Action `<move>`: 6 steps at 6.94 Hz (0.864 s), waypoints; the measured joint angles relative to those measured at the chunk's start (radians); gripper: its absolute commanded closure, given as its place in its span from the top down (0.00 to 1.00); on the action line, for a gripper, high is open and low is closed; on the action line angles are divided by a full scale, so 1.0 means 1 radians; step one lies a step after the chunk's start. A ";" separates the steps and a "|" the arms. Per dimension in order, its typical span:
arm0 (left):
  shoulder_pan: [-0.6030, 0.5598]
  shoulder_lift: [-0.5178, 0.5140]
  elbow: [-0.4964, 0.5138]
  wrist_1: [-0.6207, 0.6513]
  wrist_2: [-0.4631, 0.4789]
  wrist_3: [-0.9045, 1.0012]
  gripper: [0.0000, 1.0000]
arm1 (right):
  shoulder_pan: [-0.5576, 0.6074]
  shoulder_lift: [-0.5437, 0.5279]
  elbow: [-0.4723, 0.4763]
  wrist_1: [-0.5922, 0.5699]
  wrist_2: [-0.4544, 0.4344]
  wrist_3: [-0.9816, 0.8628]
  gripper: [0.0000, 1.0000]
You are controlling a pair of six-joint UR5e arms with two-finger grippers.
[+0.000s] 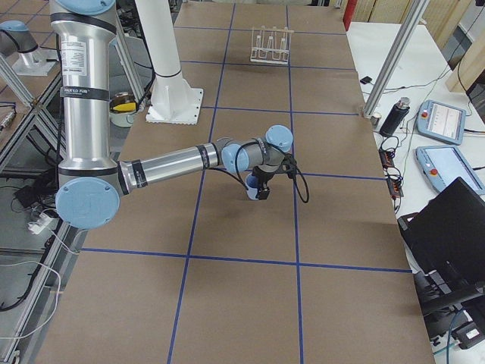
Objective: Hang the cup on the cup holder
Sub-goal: 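Lower the right gripper to the light blue cup's rim and grasp it, then lift the cup with the right gripper toward the table center while the left arm rises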
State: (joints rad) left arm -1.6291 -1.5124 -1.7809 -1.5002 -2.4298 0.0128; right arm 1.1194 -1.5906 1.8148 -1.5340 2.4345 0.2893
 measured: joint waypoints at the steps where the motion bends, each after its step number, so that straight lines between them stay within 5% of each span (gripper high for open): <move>1: 0.000 0.000 0.000 0.000 0.000 0.000 0.99 | -0.008 0.006 -0.019 0.000 0.000 0.000 1.00; 3: 0.000 0.000 0.000 0.000 0.000 -0.001 0.99 | -0.019 0.029 -0.067 0.000 0.000 0.000 0.98; 5: 0.001 0.000 0.000 0.000 -0.001 0.001 0.99 | -0.027 0.044 -0.102 0.000 0.000 0.000 0.00; 6: 0.001 0.000 0.000 0.000 -0.001 0.002 0.99 | -0.032 0.048 -0.109 -0.001 0.001 0.001 0.00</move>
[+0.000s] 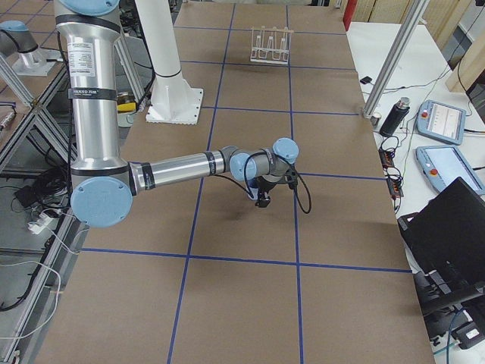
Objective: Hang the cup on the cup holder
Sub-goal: 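Lift the cup with the right gripper toward the table center while the left arm rises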
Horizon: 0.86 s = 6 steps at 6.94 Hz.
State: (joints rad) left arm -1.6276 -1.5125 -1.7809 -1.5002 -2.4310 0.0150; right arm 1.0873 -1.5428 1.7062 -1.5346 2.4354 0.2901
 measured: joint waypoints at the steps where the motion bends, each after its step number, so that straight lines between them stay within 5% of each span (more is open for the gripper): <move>1: 0.000 0.000 0.000 0.000 0.000 0.001 0.99 | -0.007 0.007 -0.002 0.000 0.000 0.000 0.00; 6: -0.001 -0.007 -0.019 0.001 0.000 -0.002 0.98 | -0.010 0.049 0.102 0.001 0.124 0.017 0.00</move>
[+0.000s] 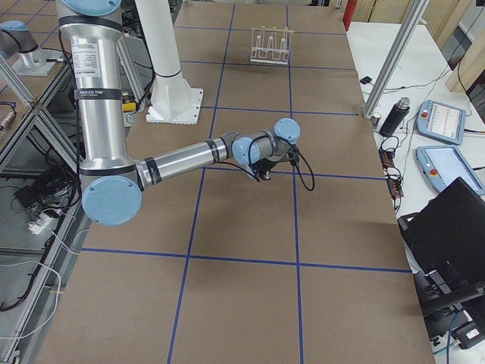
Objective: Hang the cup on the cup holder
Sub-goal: 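Lift the cup with the right gripper toward the table center while the left arm rises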
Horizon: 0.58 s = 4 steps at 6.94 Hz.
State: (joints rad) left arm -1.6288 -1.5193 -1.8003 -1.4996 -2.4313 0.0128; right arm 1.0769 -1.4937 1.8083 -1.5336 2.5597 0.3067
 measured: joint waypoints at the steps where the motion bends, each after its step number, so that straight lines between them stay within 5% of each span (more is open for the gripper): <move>1: 0.006 -0.005 -0.034 0.000 0.000 -0.018 0.98 | 0.003 0.040 0.024 0.009 0.042 0.053 0.00; 4: 0.138 -0.023 -0.138 -0.150 -0.002 -0.387 0.98 | -0.007 0.199 0.025 0.272 0.071 0.517 0.00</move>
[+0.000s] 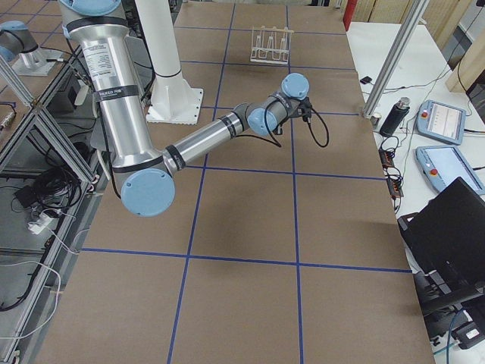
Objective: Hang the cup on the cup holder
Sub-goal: 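Lift the cup with the right gripper toward the table center while the left arm rises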
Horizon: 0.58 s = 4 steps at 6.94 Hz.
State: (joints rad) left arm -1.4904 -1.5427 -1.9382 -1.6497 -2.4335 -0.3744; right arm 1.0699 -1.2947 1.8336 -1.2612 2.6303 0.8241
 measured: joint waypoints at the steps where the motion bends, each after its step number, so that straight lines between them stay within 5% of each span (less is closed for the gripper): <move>1: 0.081 -0.003 -0.007 -0.159 0.002 -0.232 0.98 | -0.011 0.023 -0.002 0.126 -0.001 0.150 0.00; 4: 0.274 -0.094 -0.002 -0.596 0.006 -0.916 0.98 | -0.033 0.036 0.006 0.510 0.002 0.541 0.00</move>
State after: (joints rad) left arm -1.2162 -1.6368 -1.9404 -2.2459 -2.4277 -1.2903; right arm 1.0365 -1.2585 1.8396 -0.7511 2.6320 1.3647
